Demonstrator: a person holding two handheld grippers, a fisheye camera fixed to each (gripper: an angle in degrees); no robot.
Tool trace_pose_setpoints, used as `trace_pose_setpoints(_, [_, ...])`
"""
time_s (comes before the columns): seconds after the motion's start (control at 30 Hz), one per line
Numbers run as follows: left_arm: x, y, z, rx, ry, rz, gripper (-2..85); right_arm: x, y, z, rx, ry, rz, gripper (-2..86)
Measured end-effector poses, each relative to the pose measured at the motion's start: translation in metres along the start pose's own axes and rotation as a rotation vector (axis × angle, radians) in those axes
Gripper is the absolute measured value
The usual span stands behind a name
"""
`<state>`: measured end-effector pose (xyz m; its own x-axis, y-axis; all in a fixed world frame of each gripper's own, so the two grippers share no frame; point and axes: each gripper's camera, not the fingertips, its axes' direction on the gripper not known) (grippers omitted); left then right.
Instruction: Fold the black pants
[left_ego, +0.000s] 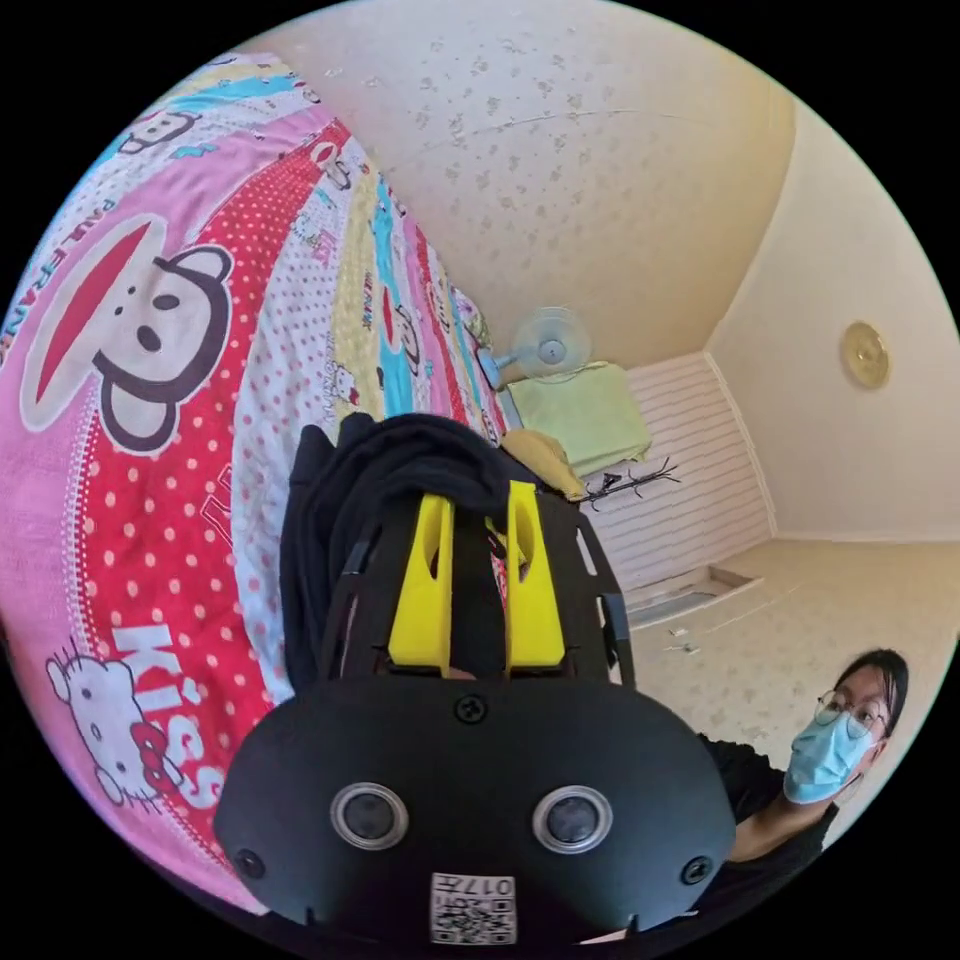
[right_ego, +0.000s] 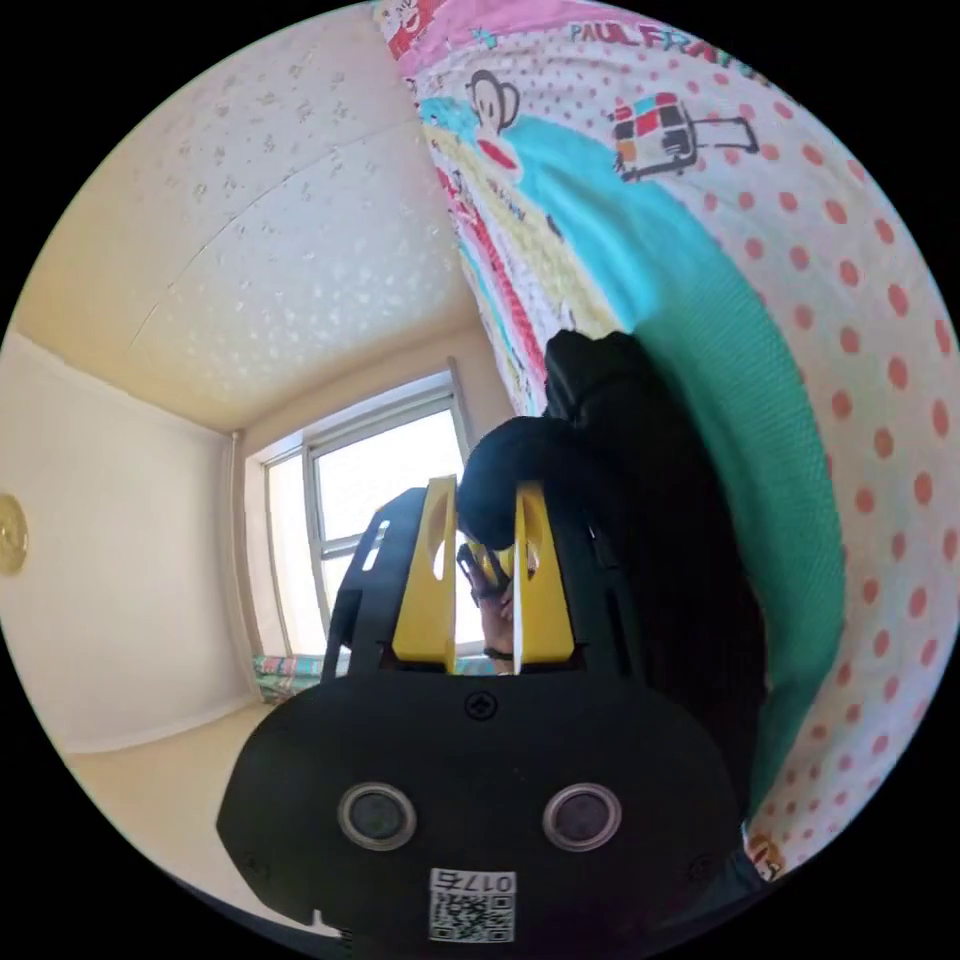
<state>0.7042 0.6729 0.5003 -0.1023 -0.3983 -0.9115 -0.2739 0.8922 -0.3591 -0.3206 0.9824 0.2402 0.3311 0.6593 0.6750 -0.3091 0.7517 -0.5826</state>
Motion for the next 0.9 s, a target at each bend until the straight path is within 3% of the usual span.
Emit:
trace_pose_setpoints(0.1, [0.000,0.011,0.002,0.090,0.174,0.030,8.1,0.005,0.006,-0.003,0.092,-0.184,-0.097,8.1])
trace_pose_setpoints(0.2, [0.058,0.035,-0.010,0.137,0.029,0.251,9.0,-0.031,0.036,0.003,0.095,-0.027,-0.349,6.6])
trace_pose_setpoints(0.3, [0.125,0.063,0.013,0.011,-0.267,0.497,9.7,-0.069,0.076,0.043,0.016,0.256,-0.624,6.1])
trace_pose_setpoints(0.4, [0.157,0.099,0.056,-0.070,-0.510,0.652,10.0,-0.083,0.118,0.104,-0.061,0.695,-0.846,4.1])
trace_pose_setpoints(0.47, [0.151,0.115,0.083,-0.128,-0.637,0.662,10.0,-0.054,0.134,0.156,-0.138,1.174,-0.937,1.8])
trace_pose_setpoints(0.53, [0.126,0.128,0.109,-0.203,-0.674,0.634,10.1,-0.027,0.148,0.174,-0.139,1.305,-1.065,1.1])
trace_pose_setpoints(0.77, [0.177,0.183,0.074,-0.145,-0.715,0.651,10.0,-0.044,0.220,0.192,-0.041,1.418,-1.136,0.3])
trace_pose_setpoints(0.9, [0.179,0.241,0.046,-0.144,-0.672,0.542,9.7,-0.048,0.279,0.162,0.034,1.214,-1.138,0.5])
